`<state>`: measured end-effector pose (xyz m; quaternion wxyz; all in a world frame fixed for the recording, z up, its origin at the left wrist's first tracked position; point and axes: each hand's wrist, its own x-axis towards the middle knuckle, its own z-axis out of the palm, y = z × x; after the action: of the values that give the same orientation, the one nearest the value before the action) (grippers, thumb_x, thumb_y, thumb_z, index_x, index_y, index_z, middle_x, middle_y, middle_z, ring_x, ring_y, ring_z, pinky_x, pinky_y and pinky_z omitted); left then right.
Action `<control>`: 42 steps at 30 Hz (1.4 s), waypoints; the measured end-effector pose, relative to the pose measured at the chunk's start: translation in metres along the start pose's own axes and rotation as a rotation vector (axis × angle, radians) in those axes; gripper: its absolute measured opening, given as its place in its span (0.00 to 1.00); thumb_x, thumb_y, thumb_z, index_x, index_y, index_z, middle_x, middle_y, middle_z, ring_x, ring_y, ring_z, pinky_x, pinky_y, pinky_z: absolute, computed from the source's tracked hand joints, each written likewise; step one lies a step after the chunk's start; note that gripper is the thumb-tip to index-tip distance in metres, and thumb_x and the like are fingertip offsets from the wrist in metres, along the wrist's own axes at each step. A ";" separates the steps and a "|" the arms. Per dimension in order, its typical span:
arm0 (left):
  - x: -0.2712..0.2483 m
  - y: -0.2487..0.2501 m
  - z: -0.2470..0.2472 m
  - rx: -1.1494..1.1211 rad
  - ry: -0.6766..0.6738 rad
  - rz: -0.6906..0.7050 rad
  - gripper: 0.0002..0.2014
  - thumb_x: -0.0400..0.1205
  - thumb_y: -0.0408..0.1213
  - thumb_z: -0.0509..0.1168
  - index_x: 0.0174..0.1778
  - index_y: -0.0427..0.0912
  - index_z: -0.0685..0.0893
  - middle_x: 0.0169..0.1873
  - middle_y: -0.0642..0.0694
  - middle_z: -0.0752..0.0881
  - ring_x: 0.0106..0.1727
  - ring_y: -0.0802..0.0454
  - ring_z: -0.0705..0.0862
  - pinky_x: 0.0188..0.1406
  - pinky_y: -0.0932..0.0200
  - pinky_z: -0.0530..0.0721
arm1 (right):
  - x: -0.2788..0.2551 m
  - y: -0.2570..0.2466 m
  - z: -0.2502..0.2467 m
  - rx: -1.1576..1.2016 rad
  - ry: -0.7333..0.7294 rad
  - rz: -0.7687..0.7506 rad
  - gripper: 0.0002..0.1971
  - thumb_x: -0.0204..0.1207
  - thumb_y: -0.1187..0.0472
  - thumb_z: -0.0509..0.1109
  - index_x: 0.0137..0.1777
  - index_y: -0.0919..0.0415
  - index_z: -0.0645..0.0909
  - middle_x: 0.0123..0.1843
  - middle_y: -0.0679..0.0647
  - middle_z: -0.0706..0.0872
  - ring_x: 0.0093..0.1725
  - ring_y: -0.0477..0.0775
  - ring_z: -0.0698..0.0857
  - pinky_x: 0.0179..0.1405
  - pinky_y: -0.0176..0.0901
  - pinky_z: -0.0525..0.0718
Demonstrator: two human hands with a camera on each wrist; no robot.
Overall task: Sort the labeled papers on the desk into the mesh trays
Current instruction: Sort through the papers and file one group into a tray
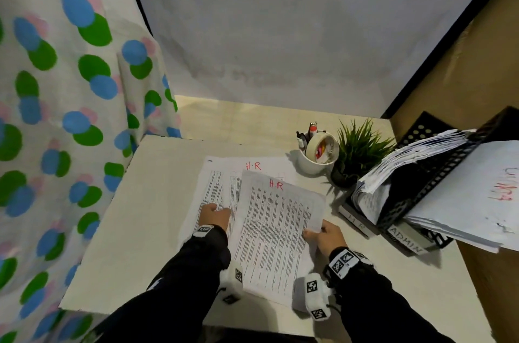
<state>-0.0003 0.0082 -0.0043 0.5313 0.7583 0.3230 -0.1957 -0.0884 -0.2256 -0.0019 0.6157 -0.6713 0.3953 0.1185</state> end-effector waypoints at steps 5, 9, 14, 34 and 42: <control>-0.002 -0.007 0.004 0.139 -0.138 0.122 0.05 0.76 0.29 0.67 0.45 0.41 0.82 0.44 0.42 0.81 0.45 0.45 0.79 0.50 0.58 0.75 | -0.003 0.006 0.000 0.046 -0.006 0.002 0.16 0.70 0.79 0.70 0.57 0.70 0.84 0.50 0.62 0.87 0.43 0.58 0.85 0.40 0.42 0.83; -0.016 -0.010 0.000 0.109 -0.240 0.287 0.08 0.81 0.29 0.59 0.39 0.43 0.80 0.34 0.45 0.79 0.35 0.49 0.74 0.34 0.62 0.69 | 0.002 0.014 -0.009 0.271 0.043 0.053 0.15 0.65 0.82 0.70 0.49 0.69 0.86 0.50 0.67 0.89 0.50 0.68 0.87 0.52 0.60 0.86; -0.035 -0.011 -0.010 0.225 -0.503 0.347 0.12 0.84 0.27 0.58 0.41 0.45 0.82 0.42 0.50 0.83 0.50 0.49 0.79 0.53 0.59 0.72 | 0.011 0.009 -0.025 0.429 0.066 0.067 0.19 0.69 0.84 0.64 0.59 0.73 0.81 0.41 0.62 0.91 0.48 0.65 0.87 0.57 0.60 0.82; 0.032 -0.038 -0.055 0.495 0.010 0.176 0.24 0.75 0.42 0.68 0.67 0.40 0.75 0.59 0.35 0.84 0.60 0.34 0.81 0.61 0.44 0.80 | 0.016 0.013 -0.029 0.045 0.213 0.276 0.09 0.66 0.78 0.68 0.25 0.73 0.80 0.08 0.53 0.73 0.18 0.55 0.74 0.32 0.44 0.75; -0.025 -0.023 -0.037 0.139 -0.420 0.247 0.10 0.84 0.33 0.60 0.57 0.42 0.84 0.51 0.46 0.88 0.61 0.42 0.84 0.60 0.54 0.78 | -0.019 -0.012 -0.009 0.298 0.137 0.303 0.13 0.62 0.65 0.67 0.45 0.72 0.76 0.44 0.63 0.78 0.18 0.53 0.69 0.29 0.38 0.63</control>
<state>-0.0359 0.0411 0.0093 0.5534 0.7693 0.0964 -0.3043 -0.0957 -0.2275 0.0212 0.6549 -0.5123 0.5457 0.1042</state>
